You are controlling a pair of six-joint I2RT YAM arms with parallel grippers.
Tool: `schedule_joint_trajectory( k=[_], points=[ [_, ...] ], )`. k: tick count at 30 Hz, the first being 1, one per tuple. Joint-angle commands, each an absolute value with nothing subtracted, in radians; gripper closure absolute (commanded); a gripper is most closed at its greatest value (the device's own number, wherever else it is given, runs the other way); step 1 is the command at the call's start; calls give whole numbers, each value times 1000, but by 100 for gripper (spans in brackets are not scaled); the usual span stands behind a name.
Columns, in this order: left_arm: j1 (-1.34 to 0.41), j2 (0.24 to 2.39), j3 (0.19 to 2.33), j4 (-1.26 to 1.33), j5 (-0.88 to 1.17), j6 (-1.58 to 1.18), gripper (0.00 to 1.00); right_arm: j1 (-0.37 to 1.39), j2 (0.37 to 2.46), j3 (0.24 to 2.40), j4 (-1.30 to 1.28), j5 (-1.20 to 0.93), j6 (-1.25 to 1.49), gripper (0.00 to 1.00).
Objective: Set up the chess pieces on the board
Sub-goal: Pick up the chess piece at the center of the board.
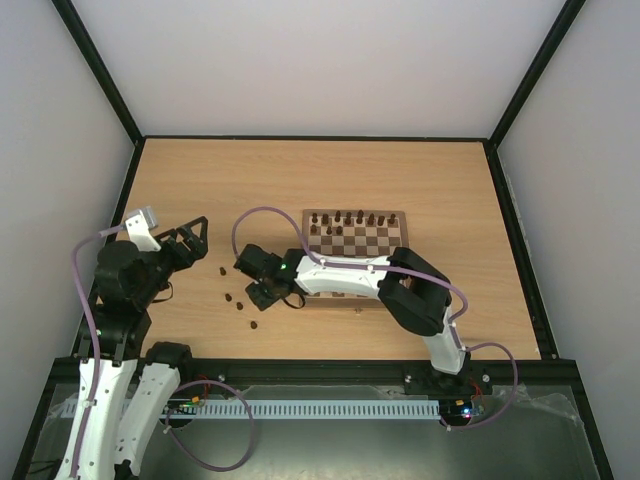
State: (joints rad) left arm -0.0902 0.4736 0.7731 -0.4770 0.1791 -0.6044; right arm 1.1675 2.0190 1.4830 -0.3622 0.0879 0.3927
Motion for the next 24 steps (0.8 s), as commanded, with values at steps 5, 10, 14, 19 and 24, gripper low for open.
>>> schedule_joint_trajectory(
  k=[5,10,14,19,24],
  points=[
    [-86,465,768,-473,182,-596,0,1177,2059,1504,-422,114,400,74],
    [-86,462,763,-472,183,-598,1,1177,2071,1506,-421,115,400,80],
    [-86,458,762,-472,182,-598,0,1177,2077,1508,-421,114,400,81],
    [-86,454,760,-475,180,-600,1,1177,2088,1507,-417,105,402,77],
    [-86,452,760,-476,181,-601,1,1177,2082,1503,-419,113,403,87]
  ],
)
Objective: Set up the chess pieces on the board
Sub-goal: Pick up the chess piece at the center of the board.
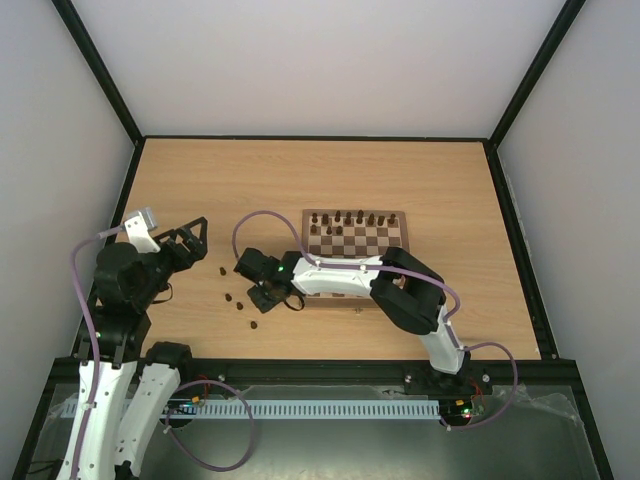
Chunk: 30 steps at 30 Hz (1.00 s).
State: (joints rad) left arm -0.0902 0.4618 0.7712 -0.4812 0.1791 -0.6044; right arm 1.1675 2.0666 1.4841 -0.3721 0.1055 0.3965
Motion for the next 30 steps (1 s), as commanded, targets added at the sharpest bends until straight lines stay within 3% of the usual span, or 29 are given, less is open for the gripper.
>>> schedule_joint_trajectory(
  k=[1,9,19,30],
  points=[
    [-86,452,760,-476,181,-601,0,1177,2072,1501,-418,117,405,88],
    [-86,454,757,-472,182,-602,1,1153,1978,1505,-487,264,400,91],
    [-86,454,735,-455,190,-603,1,839,1669,1368,-506,306,395,88],
    [-86,468,721,-437,200,-602,0,580,1723,1315,-486,287,383,88]
  ],
)
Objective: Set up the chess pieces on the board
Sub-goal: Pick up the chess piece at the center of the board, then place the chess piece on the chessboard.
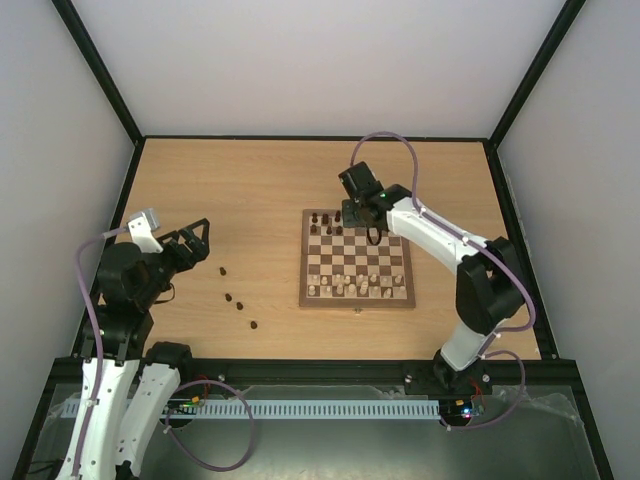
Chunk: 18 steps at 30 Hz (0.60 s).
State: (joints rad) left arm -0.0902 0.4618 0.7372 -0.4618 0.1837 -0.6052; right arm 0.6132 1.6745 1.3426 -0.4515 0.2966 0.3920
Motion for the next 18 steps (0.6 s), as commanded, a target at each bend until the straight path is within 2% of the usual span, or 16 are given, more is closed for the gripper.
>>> schedule_joint_trajectory(
  k=[1,18],
  points=[
    [-86,468,721,-437,201,-603,1,575,1737,1318,-484,283,383,88],
    [-86,497,723,-418,197,-595,0,572,1862,1337,-430,234,374,89]
  ],
)
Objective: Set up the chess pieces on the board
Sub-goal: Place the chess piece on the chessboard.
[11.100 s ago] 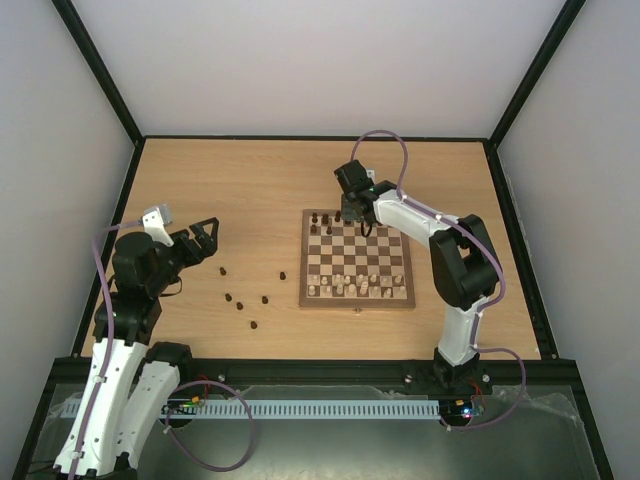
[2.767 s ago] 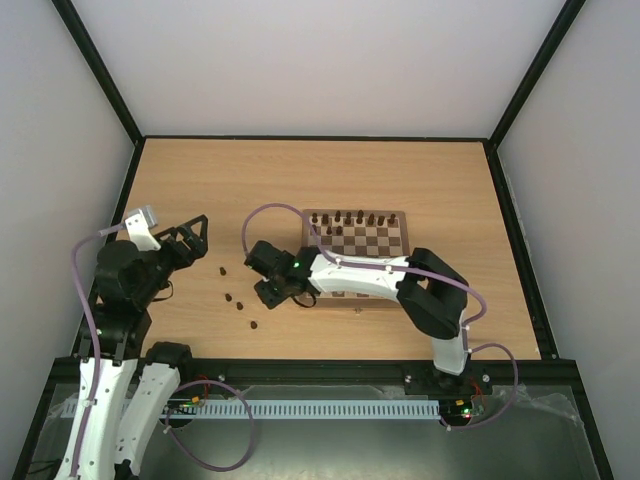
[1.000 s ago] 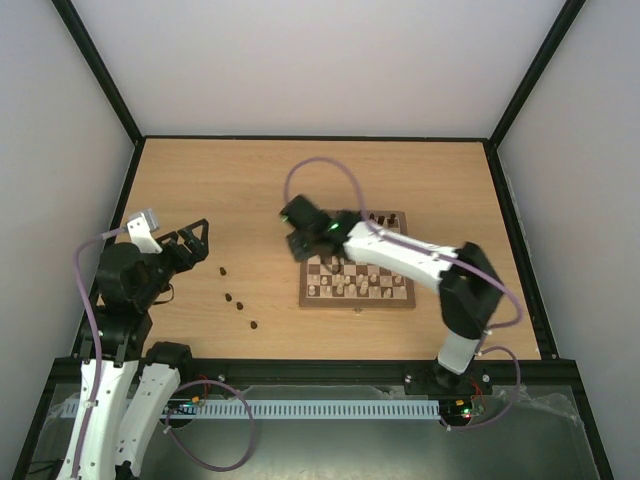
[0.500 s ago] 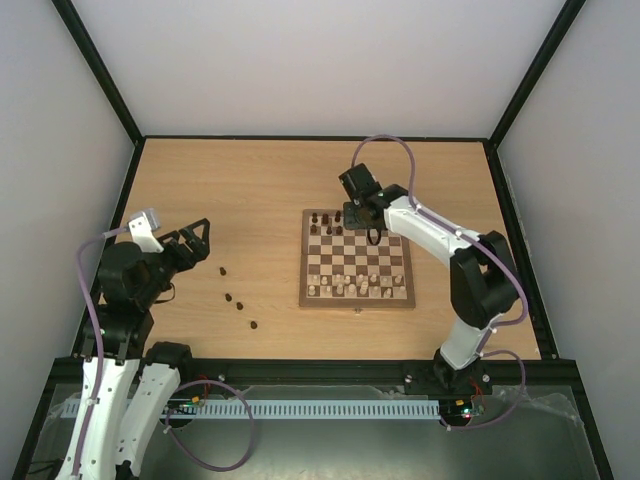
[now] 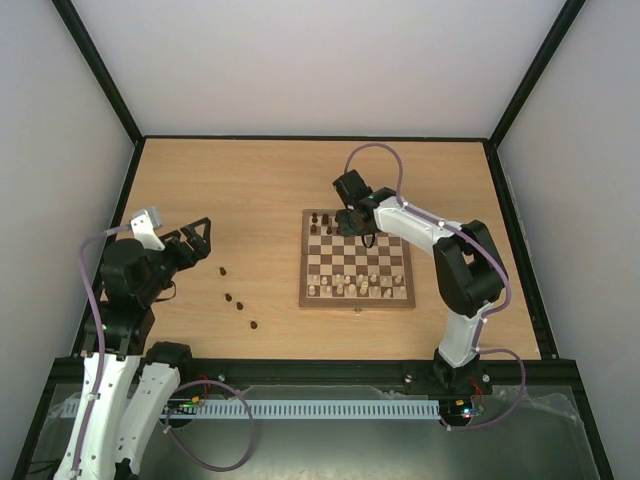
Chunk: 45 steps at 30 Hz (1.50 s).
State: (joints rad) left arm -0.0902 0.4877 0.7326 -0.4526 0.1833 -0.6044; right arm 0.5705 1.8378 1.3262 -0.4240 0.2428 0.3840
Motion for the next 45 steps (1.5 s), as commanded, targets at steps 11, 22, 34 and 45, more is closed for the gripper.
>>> schedule_joint_trajectory(
  k=[11,22,34,45],
  points=[
    [-86,504,723,-410,198,-593,0,572,1904,1357,-409,223,374,89],
    [-86,503,717,-407,198,-595,0,572,1912,1361,-402,216,371,73],
    [-86,501,716,-408,202,-603,0,575,1716,1287,-399,247,386,57],
    [-86,489,734,-422,195,-605,0,864,1571,1223,-408,132,409,24]
  ],
)
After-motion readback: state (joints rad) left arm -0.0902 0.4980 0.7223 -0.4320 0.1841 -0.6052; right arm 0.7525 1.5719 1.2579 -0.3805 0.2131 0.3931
